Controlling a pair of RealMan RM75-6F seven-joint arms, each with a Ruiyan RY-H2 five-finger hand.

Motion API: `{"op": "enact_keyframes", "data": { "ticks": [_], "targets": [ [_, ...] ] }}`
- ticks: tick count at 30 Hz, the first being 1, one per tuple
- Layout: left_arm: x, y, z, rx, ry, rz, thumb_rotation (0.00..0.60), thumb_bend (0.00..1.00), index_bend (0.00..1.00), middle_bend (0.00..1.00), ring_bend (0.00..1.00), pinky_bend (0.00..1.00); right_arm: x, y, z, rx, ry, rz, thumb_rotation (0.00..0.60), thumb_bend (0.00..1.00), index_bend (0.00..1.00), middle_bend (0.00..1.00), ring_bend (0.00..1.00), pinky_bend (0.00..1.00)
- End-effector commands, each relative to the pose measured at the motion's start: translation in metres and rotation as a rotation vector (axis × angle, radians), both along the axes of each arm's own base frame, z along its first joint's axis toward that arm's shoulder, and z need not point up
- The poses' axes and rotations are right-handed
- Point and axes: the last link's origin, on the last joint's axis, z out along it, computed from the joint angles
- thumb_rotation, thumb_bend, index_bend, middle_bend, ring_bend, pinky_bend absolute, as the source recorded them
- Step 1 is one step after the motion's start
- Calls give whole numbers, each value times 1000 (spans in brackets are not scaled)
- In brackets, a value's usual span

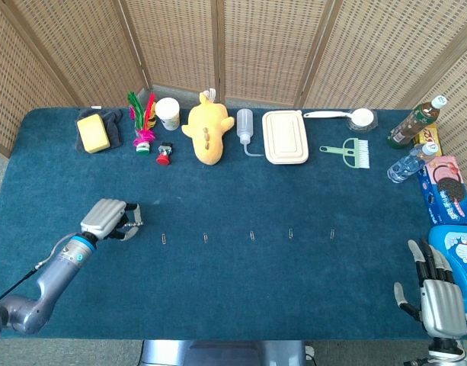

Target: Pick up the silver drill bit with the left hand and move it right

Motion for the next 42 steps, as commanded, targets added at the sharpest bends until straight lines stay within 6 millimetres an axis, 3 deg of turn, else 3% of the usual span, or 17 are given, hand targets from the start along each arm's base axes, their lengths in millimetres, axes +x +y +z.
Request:
{"op": "enact_keyframes", "data": {
  "ticks": [1,9,20,22,24,26,28,30,32,35,42],
  "targets": [
    [15,20,23,63,31,-59,600,706,582,1000,986,899,1,-1,-1,2,-1,0,600,442,0,26,0,108],
    [33,48,41,127,99,-113,600,704,582,1000,986,899,1,-3,-3,6,0,0,600,442,0,26,0,108],
    [39,59,28,122,132,-99,600,681,537,986,957,899,-3,-2,-3,2,-2,-12,600,442,0,26,0,108],
    [39,59,23,109,145,-100,600,657,469,916,897,893,-4,-3,-3,2,-3,-14,600,442,0,26,0,108],
    [38,57,21,102,157,-105,600,615,358,744,733,833,-5,-3,-3,3,-3,-16,600,442,0,26,0,108],
    [38,54,20,91,165,-110,600,569,309,597,595,769,-5,-3,-3,4,-2,-15,600,442,0,26,0,108],
    [39,48,19,71,174,-124,600,521,280,480,486,707,-5,-4,-4,5,-3,-11,600,442,0,26,0,108],
    [38,41,21,67,175,-135,598,476,233,370,359,583,-4,-5,-4,5,-5,-9,600,442,0,26,0,108],
    [37,35,24,63,178,-144,583,449,212,310,283,508,-4,-6,-5,8,-5,-7,600,442,0,26,0,108],
    [32,14,40,73,174,-153,545,435,197,286,255,466,-2,-9,-2,4,3,7,600,442,0,26,0,108],
    [7,-50,80,116,148,-94,539,435,182,281,236,417,4,-16,-2,32,12,32,600,441,0,26,0,108]
  ]
}}
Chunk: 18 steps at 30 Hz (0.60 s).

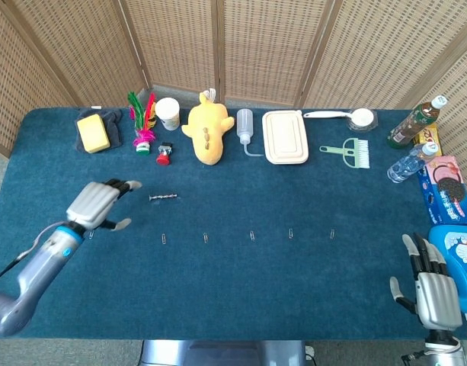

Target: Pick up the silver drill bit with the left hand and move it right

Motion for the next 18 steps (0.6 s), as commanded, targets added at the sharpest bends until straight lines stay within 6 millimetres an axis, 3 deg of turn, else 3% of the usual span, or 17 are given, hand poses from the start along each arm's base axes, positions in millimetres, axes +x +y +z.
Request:
{"op": "enact_keyframes", "data": {
  "ticks": [1,10,15,18],
  "targets": [
    [-22,-49,32,60,-18,43,539,435,182,280,236,410,3,-4,-1,10,6,15,600,441,0,26,0,108],
    [-59,-111,66,188,-19,122,544,435,209,274,241,375,14,-13,-6,32,6,49,600,442,0,26,0,108],
    [-90,-171,84,316,-46,240,549,435,212,270,239,367,26,-21,-19,76,5,90,600,442,0,18,0,108],
    [-99,-182,86,348,-38,264,550,435,217,265,215,341,30,-22,-21,77,11,103,600,442,0,5,0,108]
  ]
}}
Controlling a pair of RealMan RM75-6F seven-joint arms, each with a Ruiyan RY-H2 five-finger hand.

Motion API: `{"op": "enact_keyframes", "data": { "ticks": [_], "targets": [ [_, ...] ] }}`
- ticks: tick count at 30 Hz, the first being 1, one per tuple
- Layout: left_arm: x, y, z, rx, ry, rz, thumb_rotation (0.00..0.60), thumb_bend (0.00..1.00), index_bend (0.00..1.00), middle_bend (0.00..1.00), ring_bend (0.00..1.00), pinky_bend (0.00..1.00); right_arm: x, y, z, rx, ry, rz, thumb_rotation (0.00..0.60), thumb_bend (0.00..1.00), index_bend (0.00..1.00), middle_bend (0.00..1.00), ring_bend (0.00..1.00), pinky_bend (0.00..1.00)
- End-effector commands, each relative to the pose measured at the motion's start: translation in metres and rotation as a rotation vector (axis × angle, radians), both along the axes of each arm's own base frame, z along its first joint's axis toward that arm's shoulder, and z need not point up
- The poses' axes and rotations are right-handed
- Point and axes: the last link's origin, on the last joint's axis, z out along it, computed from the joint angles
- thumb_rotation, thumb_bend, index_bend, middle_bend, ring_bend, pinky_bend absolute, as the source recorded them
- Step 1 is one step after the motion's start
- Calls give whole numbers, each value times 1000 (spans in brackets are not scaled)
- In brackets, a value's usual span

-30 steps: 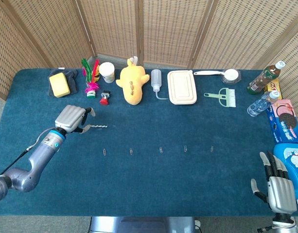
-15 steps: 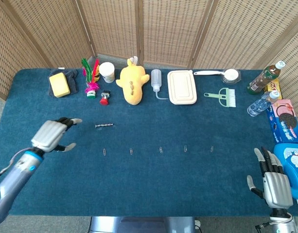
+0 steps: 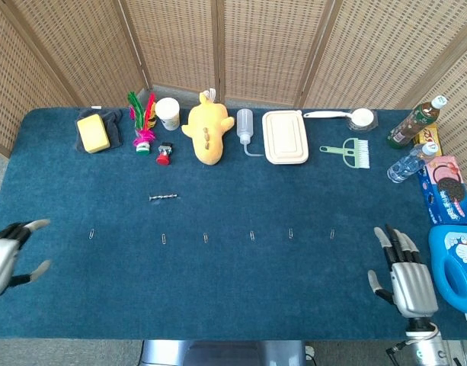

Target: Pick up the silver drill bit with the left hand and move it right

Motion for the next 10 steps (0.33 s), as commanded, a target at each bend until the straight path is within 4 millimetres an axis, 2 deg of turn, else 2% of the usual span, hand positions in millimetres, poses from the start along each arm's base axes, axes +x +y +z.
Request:
{"op": "enact_keyframes", "data": {
  "ticks": [1,10],
  "targets": [
    [-17,-31,5,43,-15,57,551,435,218,262,210,332,5,-1,-3,5,1,16,600,442,0,5,0,108],
    [-19,-35,1,42,-72,68,550,435,217,245,208,328,8,0,-6,7,2,20,600,442,0,5,0,108]
  ]
}}
